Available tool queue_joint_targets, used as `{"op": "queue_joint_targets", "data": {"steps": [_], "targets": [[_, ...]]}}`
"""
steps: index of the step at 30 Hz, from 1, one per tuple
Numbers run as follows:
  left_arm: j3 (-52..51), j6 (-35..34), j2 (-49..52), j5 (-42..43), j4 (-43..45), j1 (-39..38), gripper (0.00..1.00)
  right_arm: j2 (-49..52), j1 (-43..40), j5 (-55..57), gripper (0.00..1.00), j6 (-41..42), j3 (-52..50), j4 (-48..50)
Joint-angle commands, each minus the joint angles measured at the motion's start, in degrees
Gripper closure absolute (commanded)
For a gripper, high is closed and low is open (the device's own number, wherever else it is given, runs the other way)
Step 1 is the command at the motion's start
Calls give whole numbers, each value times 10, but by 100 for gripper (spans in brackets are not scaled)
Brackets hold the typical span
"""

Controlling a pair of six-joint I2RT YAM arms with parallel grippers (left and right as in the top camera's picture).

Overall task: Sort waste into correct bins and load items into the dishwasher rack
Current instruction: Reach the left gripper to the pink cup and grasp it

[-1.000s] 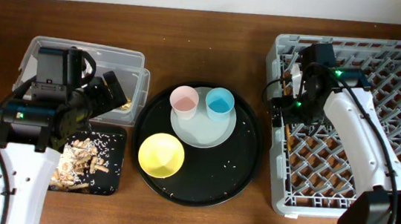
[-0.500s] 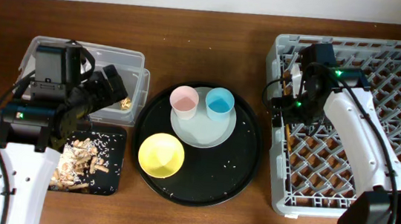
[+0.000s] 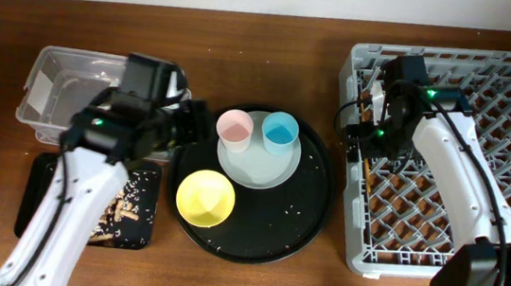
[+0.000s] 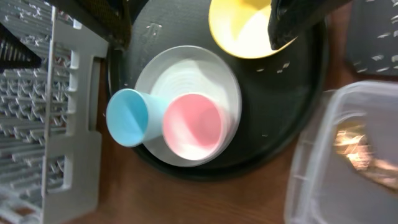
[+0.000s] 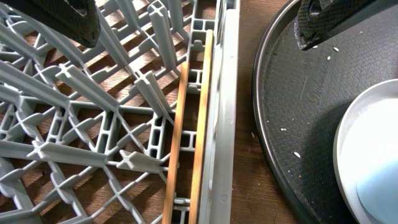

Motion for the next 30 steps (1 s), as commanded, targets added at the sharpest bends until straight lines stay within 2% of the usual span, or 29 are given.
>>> {"op": "queue_joint_targets", "data": {"steps": [1,3,12,16,30], "targets": [[-5,0,35,8,26,-33,32,3,-2,5,2,2,1,0],[-5,0,49,8,35,-42,36,3,-2,5,2,2,1,0],[-5,-16,144,-53,53,-54,41,3,-2,5,2,2,1,0],[-5,-26,171,-85,57,-54,47,3,-2,5,2,2,1,0],[-5,-26,224,-87,116,-54,57,3,-2,5,2,2,1,0]]}}
